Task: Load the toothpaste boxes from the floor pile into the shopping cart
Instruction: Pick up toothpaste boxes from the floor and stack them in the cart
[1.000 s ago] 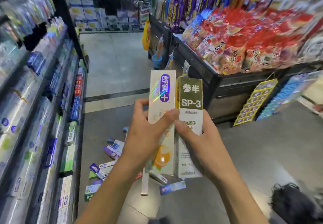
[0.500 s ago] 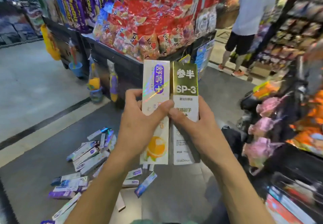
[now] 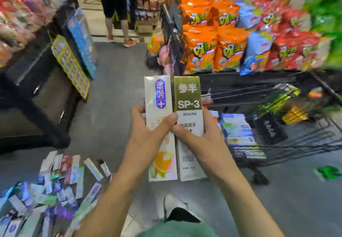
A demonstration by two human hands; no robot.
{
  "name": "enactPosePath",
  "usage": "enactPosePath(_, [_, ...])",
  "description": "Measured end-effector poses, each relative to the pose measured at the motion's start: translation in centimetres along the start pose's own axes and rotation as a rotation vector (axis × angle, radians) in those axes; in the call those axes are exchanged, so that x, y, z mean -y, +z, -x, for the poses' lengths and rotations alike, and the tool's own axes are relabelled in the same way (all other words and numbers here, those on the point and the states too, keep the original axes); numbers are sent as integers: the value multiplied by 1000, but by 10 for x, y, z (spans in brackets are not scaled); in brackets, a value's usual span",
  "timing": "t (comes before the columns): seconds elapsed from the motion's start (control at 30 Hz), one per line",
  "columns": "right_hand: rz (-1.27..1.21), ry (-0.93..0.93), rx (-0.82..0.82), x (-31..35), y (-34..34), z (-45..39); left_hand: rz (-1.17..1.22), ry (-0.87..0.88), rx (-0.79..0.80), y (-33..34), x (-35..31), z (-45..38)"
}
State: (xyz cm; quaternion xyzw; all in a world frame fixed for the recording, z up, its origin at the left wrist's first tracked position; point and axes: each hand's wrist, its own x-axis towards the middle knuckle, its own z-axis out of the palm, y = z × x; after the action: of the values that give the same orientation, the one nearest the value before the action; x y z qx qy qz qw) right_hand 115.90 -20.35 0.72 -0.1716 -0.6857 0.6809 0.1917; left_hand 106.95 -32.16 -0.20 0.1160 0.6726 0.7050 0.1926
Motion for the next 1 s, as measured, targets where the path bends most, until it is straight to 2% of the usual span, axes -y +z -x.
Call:
enactPosePath(0.17, [-28, 61, -253, -18, -63, 27, -31, -82, 192, 68, 22, -1])
enactPosePath(0.33, [-77, 95, -353, -43, -125, 23, -93, -105, 277, 132, 41, -12])
enactPosePath(0.6, [-130, 157, -378, -78, -271, -30, -100, -172, 242, 276, 72, -56])
enactPosePath(0.77, [-184, 227, -352, -91, -361, -64, -122, -217, 138, 355, 89, -83])
enactPosePath(1.0, [-154, 320, -227, -111, -426, -104, -225, -269, 56, 390, 119, -122])
